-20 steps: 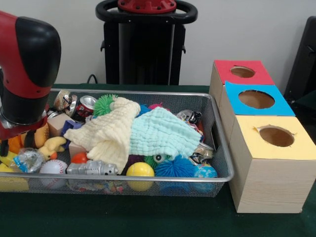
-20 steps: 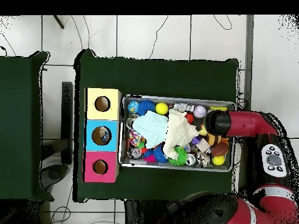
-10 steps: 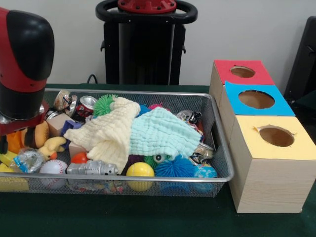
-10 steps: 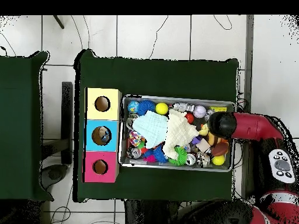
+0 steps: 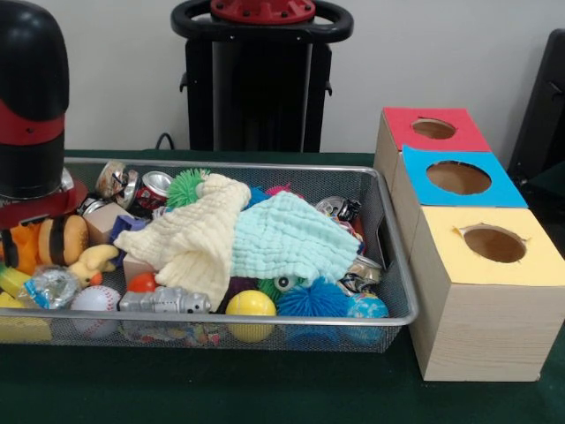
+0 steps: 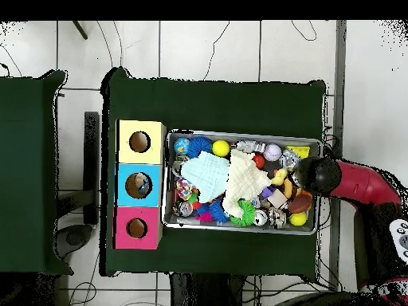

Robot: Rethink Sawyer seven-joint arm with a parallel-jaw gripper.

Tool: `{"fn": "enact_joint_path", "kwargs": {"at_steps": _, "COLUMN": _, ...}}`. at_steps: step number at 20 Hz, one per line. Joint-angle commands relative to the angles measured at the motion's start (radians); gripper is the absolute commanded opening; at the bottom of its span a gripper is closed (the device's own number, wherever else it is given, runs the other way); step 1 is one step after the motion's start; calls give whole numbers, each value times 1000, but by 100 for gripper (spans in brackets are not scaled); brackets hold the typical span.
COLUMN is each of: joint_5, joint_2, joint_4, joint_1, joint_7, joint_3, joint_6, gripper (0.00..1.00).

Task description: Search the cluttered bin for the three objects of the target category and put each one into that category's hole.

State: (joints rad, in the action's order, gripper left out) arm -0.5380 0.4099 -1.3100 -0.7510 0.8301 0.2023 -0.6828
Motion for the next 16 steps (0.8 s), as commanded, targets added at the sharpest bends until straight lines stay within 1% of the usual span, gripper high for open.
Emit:
{"fn": "enact_joint_path", "kwargs": {"at_steps": 1, "joint_5": 48, "joint_2": -20, "joint_4": -115, "joint_1": -39, "joint_7": -23, "joint_3": 174, "joint_6": 58, "gripper": 100}}
{"fn": "enact_joint_path", "kwargs": {"at_steps": 6, "joint_5": 42, "joint_2": -33, "joint_4": -99, "joint_1": -44, "joint_7": -18, "joint_3": 194, "joint_6": 52, "gripper": 100}}
{"fn": "enact_joint_path", "kwargs": {"at_steps": 14, "joint_5": 19, "joint_2": -36, "joint_4": -80, "joint_1": -48, "joint_7": -13, "joint_3": 219, "joint_6": 78, "gripper": 100}}
{"fn": "enact_joint_path", "kwargs": {"at_steps": 16, "joint_5": 18, "joint_2": -22, "joint_4": -84, "joint_1": -41, "joint_7": -2, "joint_3": 218, "joint_6": 73, "gripper": 100}}
